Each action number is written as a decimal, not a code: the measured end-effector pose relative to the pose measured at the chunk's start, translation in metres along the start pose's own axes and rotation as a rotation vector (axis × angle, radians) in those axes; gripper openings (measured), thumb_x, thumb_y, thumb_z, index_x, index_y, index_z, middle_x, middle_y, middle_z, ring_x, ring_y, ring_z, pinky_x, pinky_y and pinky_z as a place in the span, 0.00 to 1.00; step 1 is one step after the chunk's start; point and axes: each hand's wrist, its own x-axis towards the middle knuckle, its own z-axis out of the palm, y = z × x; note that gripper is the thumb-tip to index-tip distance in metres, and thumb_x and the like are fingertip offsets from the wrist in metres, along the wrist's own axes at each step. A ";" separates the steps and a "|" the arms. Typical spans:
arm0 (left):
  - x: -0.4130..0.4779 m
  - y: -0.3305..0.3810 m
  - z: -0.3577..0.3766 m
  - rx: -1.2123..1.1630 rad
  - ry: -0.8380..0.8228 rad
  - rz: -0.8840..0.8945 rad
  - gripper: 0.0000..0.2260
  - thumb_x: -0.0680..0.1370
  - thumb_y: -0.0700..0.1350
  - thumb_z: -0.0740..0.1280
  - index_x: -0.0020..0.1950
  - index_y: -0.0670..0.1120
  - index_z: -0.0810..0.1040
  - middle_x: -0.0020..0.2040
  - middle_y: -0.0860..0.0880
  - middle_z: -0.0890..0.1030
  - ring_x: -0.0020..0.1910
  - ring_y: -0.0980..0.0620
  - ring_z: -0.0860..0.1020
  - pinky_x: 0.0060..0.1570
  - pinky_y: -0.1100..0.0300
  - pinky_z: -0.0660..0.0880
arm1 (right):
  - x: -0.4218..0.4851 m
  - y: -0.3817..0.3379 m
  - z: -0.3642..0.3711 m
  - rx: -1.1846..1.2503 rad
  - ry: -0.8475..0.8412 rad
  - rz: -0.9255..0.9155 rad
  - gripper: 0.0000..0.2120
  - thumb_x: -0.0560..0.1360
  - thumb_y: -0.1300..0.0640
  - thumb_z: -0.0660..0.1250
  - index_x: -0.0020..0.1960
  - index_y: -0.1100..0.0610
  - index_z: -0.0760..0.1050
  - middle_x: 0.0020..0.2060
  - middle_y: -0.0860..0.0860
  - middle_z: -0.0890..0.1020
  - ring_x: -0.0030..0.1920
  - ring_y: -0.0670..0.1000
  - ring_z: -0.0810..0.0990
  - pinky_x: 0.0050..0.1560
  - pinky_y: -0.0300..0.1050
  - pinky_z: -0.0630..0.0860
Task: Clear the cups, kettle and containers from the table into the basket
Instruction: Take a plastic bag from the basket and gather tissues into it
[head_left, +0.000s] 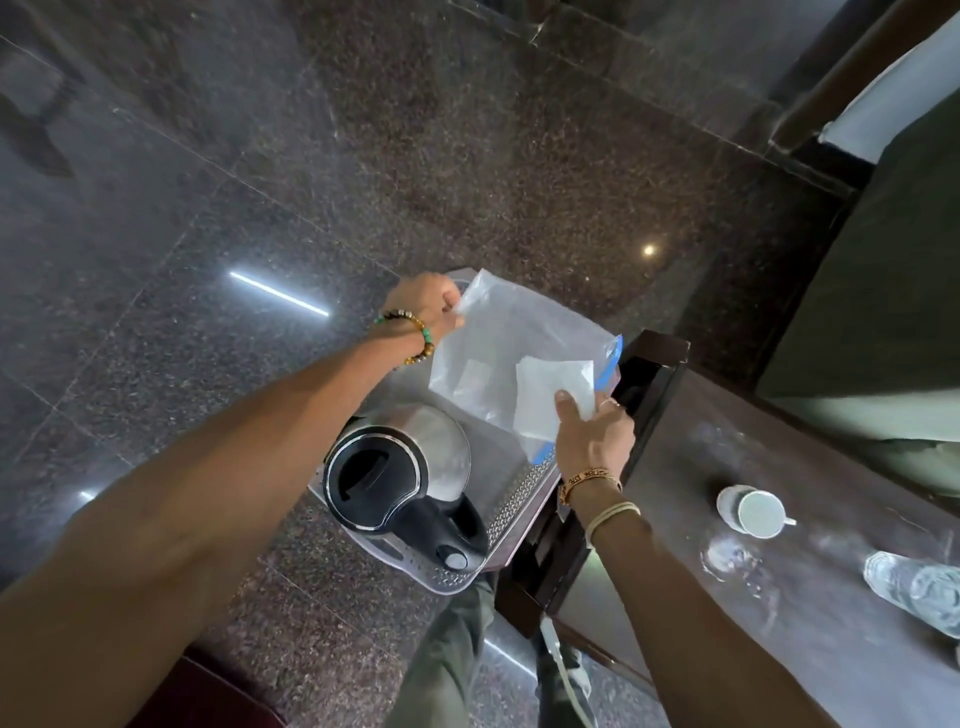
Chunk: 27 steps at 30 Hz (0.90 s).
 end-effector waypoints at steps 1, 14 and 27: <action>0.002 -0.004 0.000 0.039 -0.013 0.010 0.05 0.72 0.44 0.74 0.44 0.45 0.80 0.45 0.46 0.83 0.49 0.45 0.82 0.52 0.51 0.79 | -0.004 -0.002 0.005 -0.040 -0.036 -0.018 0.16 0.74 0.50 0.71 0.54 0.61 0.82 0.46 0.58 0.85 0.49 0.60 0.82 0.52 0.48 0.78; -0.001 -0.014 0.032 0.772 0.046 0.722 0.15 0.71 0.31 0.64 0.54 0.44 0.72 0.54 0.44 0.71 0.49 0.43 0.76 0.41 0.51 0.75 | -0.004 -0.008 0.042 -0.251 -0.163 0.078 0.15 0.74 0.54 0.70 0.58 0.59 0.81 0.53 0.58 0.83 0.55 0.60 0.81 0.54 0.48 0.76; -0.011 0.002 0.031 0.266 -0.348 0.245 0.12 0.81 0.49 0.60 0.55 0.44 0.79 0.58 0.42 0.80 0.58 0.41 0.78 0.57 0.51 0.73 | -0.009 -0.008 0.003 0.149 -0.127 0.236 0.18 0.71 0.53 0.75 0.57 0.62 0.80 0.42 0.52 0.84 0.41 0.52 0.82 0.44 0.43 0.77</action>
